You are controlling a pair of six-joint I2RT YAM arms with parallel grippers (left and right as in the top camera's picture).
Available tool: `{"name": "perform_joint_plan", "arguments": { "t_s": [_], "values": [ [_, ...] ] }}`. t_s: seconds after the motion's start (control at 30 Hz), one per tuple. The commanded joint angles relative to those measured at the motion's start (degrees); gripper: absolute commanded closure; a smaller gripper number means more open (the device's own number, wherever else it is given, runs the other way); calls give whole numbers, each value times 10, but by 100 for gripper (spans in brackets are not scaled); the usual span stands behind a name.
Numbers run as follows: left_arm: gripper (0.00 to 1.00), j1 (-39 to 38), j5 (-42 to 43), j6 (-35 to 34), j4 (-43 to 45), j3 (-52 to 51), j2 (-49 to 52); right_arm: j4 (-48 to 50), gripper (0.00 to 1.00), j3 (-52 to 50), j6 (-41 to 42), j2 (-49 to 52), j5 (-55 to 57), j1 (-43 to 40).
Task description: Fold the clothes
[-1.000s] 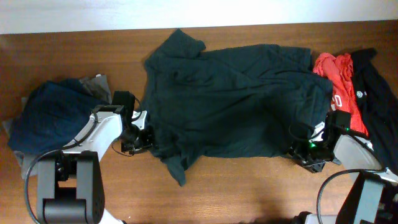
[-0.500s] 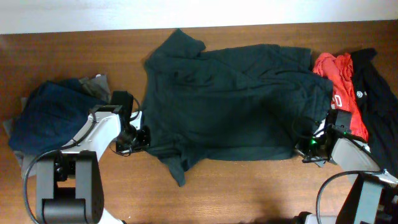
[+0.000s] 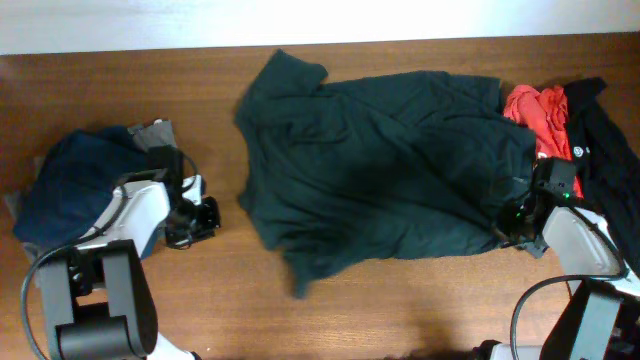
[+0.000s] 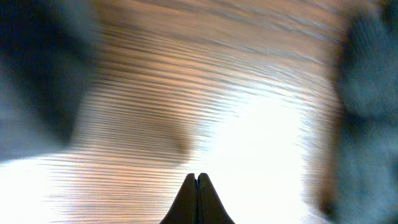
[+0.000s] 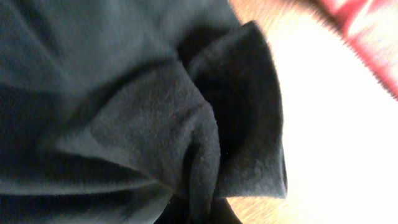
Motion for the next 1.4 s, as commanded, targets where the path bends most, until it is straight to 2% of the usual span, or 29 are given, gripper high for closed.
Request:
{"name": "perform_joint_plan", "arguments": {
  "t_s": [0.0, 0.1, 0.13, 0.2, 0.27, 0.33, 0.4, 0.57, 0.8, 0.93, 1.07, 1.2, 1.37],
  "values": [
    [99, 22, -14, 2, 1, 29, -10, -2, 96, 17, 3, 3, 20, -1],
    [99, 27, -7, 2, -12, 53, -10, -14, 95, 17, 3, 3, 12, -2],
    [97, 27, 7, 2, -16, 58, -10, -19, 91, 17, 3, 3, 10, -1],
    [80, 24, 70, 10, -20, 62, -10, -32, 74, 17, 3, 3, 6, -1],
    [70, 11, 131, 53, -27, 62, -10, -42, 62, 17, 3, 3, 4, -1],
    [59, -12, 153, 86, -43, 62, -10, -46, 55, 17, 3, 3, -8, -2],
    [51, -47, 174, 107, -67, 62, -10, -49, 53, 17, 3, 3, -20, -2],
    [44, -155, 247, 105, -98, 62, -10, -46, 51, 17, 3, 3, -44, -2],
    [30, -266, 257, 53, -104, 61, -10, -53, 51, 17, 1, 3, -43, -2],
    [30, -312, 258, 21, -94, 60, -9, -53, 51, 17, 1, 3, -44, -2],
    [30, -348, 256, 16, -140, 58, -9, -54, 51, 17, 1, 3, -44, -2],
    [27, -365, 248, 16, -168, 42, -9, -56, 51, 17, 0, 3, -44, -2],
    [28, -366, 237, 16, -144, 23, -9, -55, 51, 17, 1, 3, -44, -2]
  ]
}}
